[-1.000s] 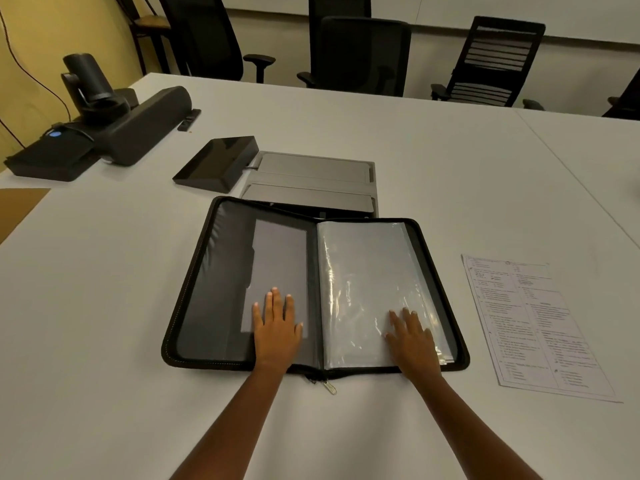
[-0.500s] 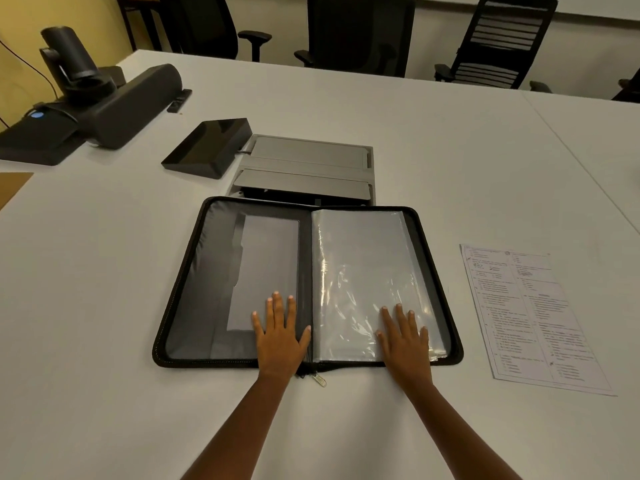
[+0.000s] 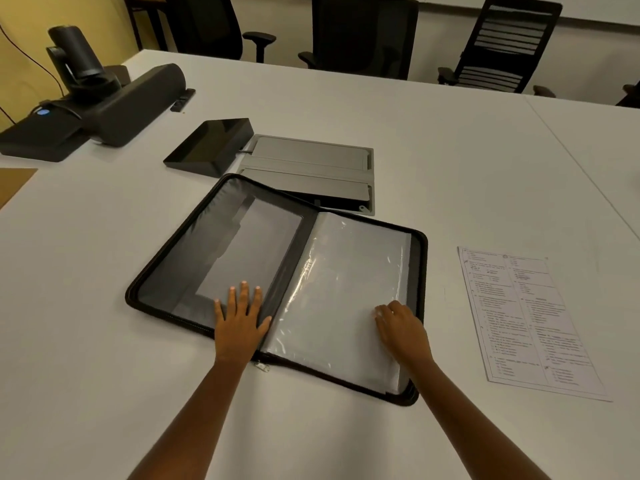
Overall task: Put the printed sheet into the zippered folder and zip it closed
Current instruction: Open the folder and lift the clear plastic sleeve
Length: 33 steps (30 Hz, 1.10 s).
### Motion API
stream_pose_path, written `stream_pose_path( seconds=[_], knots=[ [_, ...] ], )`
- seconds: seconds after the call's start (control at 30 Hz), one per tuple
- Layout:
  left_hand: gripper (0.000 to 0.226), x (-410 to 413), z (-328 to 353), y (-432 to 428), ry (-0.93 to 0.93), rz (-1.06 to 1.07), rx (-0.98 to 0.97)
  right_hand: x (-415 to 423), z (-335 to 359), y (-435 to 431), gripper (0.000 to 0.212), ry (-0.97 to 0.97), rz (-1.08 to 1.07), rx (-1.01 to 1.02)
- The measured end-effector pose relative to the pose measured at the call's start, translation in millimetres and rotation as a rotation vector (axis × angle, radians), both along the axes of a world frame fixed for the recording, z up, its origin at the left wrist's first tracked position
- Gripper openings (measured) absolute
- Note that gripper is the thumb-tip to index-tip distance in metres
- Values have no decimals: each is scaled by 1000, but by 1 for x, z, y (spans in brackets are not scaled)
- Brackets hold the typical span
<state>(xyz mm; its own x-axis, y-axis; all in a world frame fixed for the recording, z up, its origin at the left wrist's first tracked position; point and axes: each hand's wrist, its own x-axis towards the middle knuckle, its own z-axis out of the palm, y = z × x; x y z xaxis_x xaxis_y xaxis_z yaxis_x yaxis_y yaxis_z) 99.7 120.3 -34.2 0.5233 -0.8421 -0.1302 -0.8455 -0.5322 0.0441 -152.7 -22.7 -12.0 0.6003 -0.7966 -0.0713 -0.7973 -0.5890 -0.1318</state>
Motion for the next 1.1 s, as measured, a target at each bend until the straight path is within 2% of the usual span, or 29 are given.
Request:
stream_pose_path(
  seconds=[0.1,0.23,0.3,0.37,0.47,0.5,0.77,0.87,0.9,0.97,1.0,1.1],
  knots=[
    [85,-7,2,7,68,159,-13,3,4,-8,34,-95,6,90],
    [68,-39,6,8,242,444,-158,0,-4,-21,52,13,13,140],
    [71,-50,4,6,290,581,-281,-3,-11,-23,58,44,-4,155],
    [73,-52,0,4,321,616,-332,-7,-17,-22,72,56,-22,170],
    [71,-45,-6,2,337,603,-350,-13,-28,-20,106,36,-30,171],
    [72,-43,-8,1,332,596,-354,-14,-31,-19,109,41,-38,180],
    [73,-25,-11,0,332,493,-338,-23,-28,17,102,5,-110,184],
    [73,-24,-8,-1,355,516,-454,-25,-20,28,109,36,-146,214],
    [74,-25,-7,-1,357,566,-515,-25,-16,29,103,38,-153,223],
    [77,-27,-3,-3,402,714,-622,-21,-7,27,71,25,-180,212],
    [80,-27,0,-5,466,774,-647,-20,-3,24,62,-5,-200,194],
    [86,-25,6,-10,611,819,-688,-19,2,12,57,-26,-214,162]
  ],
)
